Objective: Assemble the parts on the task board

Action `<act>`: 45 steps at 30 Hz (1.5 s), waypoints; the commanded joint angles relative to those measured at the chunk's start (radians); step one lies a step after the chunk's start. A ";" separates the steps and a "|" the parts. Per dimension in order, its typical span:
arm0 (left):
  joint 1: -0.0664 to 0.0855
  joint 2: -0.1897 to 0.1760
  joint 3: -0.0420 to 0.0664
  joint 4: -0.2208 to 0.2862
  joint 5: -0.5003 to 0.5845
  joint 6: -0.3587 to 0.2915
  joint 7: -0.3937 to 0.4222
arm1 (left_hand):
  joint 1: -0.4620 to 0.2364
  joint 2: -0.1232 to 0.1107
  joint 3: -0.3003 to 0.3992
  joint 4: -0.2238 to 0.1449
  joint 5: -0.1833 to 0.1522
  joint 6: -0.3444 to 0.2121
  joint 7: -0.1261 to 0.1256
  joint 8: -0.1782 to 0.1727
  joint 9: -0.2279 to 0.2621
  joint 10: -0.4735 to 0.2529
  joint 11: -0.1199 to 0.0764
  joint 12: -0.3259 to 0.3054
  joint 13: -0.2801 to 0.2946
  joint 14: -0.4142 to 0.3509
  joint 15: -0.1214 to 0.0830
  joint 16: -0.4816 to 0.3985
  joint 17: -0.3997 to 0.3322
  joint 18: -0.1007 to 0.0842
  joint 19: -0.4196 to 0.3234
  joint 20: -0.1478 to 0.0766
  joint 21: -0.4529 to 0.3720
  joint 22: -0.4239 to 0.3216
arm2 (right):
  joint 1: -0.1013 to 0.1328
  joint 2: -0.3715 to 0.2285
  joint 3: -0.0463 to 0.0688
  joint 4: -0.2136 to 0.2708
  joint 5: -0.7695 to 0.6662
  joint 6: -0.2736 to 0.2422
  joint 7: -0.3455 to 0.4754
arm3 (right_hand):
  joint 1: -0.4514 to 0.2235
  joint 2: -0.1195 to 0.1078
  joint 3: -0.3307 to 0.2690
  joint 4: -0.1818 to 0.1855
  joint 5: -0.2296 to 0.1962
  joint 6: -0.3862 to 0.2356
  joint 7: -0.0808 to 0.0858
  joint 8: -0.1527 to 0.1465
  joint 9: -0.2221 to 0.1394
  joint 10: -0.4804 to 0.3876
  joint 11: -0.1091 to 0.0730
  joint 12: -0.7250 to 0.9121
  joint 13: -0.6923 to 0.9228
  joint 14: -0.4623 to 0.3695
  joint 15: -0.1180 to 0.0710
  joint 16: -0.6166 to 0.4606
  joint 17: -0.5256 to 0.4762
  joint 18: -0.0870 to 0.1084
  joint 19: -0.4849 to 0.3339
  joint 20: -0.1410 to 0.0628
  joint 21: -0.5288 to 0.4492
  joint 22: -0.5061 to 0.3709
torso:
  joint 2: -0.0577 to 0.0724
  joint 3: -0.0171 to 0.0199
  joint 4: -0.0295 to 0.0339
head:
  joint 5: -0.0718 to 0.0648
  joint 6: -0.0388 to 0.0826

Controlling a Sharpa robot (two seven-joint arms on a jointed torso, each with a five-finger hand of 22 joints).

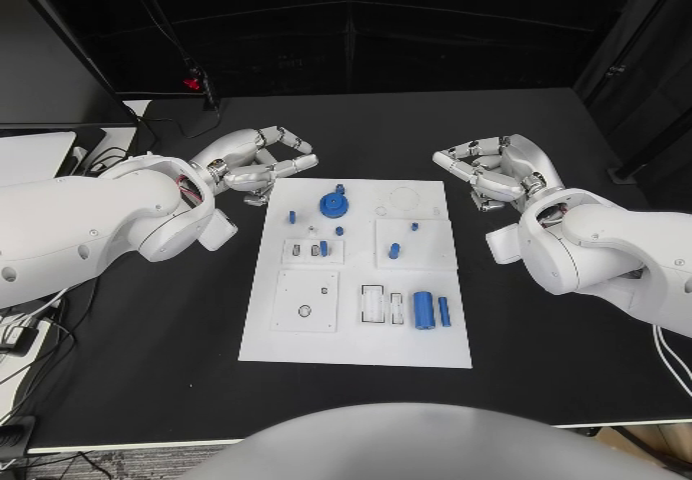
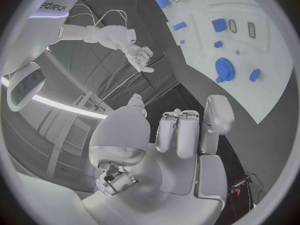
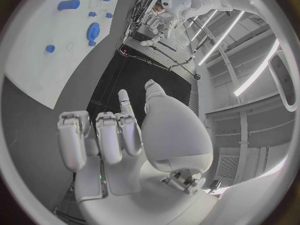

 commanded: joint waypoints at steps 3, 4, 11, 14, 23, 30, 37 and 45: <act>0.009 0.001 0.000 0.011 -0.119 0.130 -0.190 | -0.016 -0.027 0.024 0.003 0.006 0.128 0.078 -0.011 0.002 0.106 0.056 0.008 0.272 0.115 0.039 0.008 0.282 -0.049 0.196 0.039 0.128 0.231 | 0.001 0.008 0.000 -0.010 0.027 0.055 0.001 | -0.006 0.012 -0.009 -0.001 -0.005 -0.009 0.002 0.010 0.002 0.106 0.005 0.002 0.263 0.106 0.006 0.002 0.263 -0.007 0.102 0.006 0.003 0.263 | 0.001 -0.0013 0.0031 | -0.005 0.009; 0.009 0.002 0.000 0.013 -0.129 0.143 -0.217 | -0.021 -0.025 0.025 0.001 0.009 0.171 0.077 -0.015 0.002 0.106 0.058 0.008 0.272 0.115 0.042 0.008 0.282 -0.057 0.228 0.046 0.143 0.262 | 0.001 0.010 -0.001 -0.013 0.025 0.058 -0.002 | -0.007 0.012 -0.009 0.000 -0.005 -0.009 0.002 0.011 0.002 0.106 0.005 0.002 0.263 0.106 0.006 0.002 0.263 -0.007 0.102 0.006 0.003 0.263 | 0.002 -0.0008 0.0023 | -0.004 0.011; 0.011 0.013 0.000 0.025 -0.177 0.175 -0.390 | 0.001 -0.021 0.028 0.003 0.044 0.322 0.059 -0.070 0.003 0.106 0.041 0.008 0.272 0.115 0.029 0.008 0.282 -0.069 0.272 0.045 0.162 0.301 | 0.001 0.023 -0.002 -0.033 -0.051 0.086 -0.026 | 0.007 0.025 -0.011 -0.005 -0.003 -0.010 0.000 0.023 0.005 0.106 0.004 0.002 0.263 0.106 0.005 0.002 0.263 -0.007 0.102 0.006 0.003 0.263 | 0.001 -0.0006 -0.0004 | -0.001 0.009; 0.011 0.021 0.000 0.029 -0.182 0.187 -0.432 | 0.001 -0.014 0.026 0.002 0.052 0.392 0.042 -0.053 0.018 0.106 0.027 0.008 0.272 0.115 0.019 0.008 0.282 -0.069 0.272 0.038 0.162 0.301 | 0.001 0.026 -0.002 -0.038 -0.063 0.093 -0.032 | 0.008 0.026 -0.012 -0.005 -0.002 -0.010 0.000 0.025 0.006 0.106 0.004 0.002 0.263 0.106 0.005 0.002 0.263 -0.007 0.102 0.006 0.003 0.263 | 0.003 -0.0008 0.0019 | -0.002 0.009; 0.010 0.046 0.000 0.037 -0.185 0.266 -0.564 | -0.071 0.012 -0.008 0.003 0.063 0.495 0.004 -0.005 0.078 0.106 -0.009 0.008 0.272 0.115 -0.013 0.008 0.282 -0.069 0.272 0.010 0.162 0.301 | 0.000 0.033 -0.005 -0.053 -0.076 0.106 -0.050 | 0.009 0.028 -0.012 -0.005 -0.001 -0.011 0.000 0.026 0.006 0.106 0.003 0.002 0.263 0.106 0.005 0.002 0.263 -0.007 0.102 0.006 0.003 0.263 | 0.002 -0.0005 0.0006 | 0.000 0.005; 0.033 0.058 0.000 0.049 -0.184 0.346 -0.668 | -0.085 0.019 -0.016 0.003 0.064 0.513 -0.008 0.019 0.120 0.106 -0.021 0.008 0.272 0.115 -0.025 0.008 0.282 -0.069 0.272 -0.002 0.162 0.301 | -0.001 0.037 -0.008 -0.059 -0.080 0.109 -0.062 | 0.010 0.029 -0.013 -0.005 0.000 -0.011 0.000 0.027 0.006 0.106 0.003 0.002 0.263 0.106 0.005 0.002 0.263 -0.007 0.102 0.006 0.003 0.263 | 0.001 -0.0005 0.0003 | 0.000 0.005; 0.067 0.112 0.000 0.024 -0.135 0.395 -0.768 | -0.059 0.008 -0.017 0.001 0.076 0.539 -0.022 0.028 0.158 0.106 -0.033 0.008 0.272 0.115 -0.037 0.008 0.282 -0.069 0.272 -0.013 0.162 0.301 | -0.001 0.044 -0.009 -0.063 -0.086 0.112 -0.077 | 0.010 0.029 -0.013 -0.004 0.001 -0.012 0.000 0.028 0.006 0.106 0.003 0.002 0.263 0.106 0.005 0.002 0.263 -0.007 0.102 0.006 0.003 0.263 | 0.000 0.0001 -0.0026 | 0.003 0.003; 0.074 0.167 0.000 -0.002 -0.123 0.409 -0.802 | -0.048 0.005 -0.010 0.002 0.126 0.560 -0.032 0.026 0.192 0.106 -0.044 0.008 0.272 0.115 -0.047 0.008 0.282 -0.069 0.272 -0.023 0.162 0.301 | -0.001 0.049 -0.010 -0.063 -0.090 0.117 -0.089 | 0.011 0.030 -0.014 -0.005 0.001 -0.012 0.000 0.028 0.007 0.106 0.003 0.002 0.263 0.106 0.004 0.002 0.263 -0.007 0.102 0.006 0.003 0.263 | 0.002 -0.0012 0.0012 | -0.007 0.000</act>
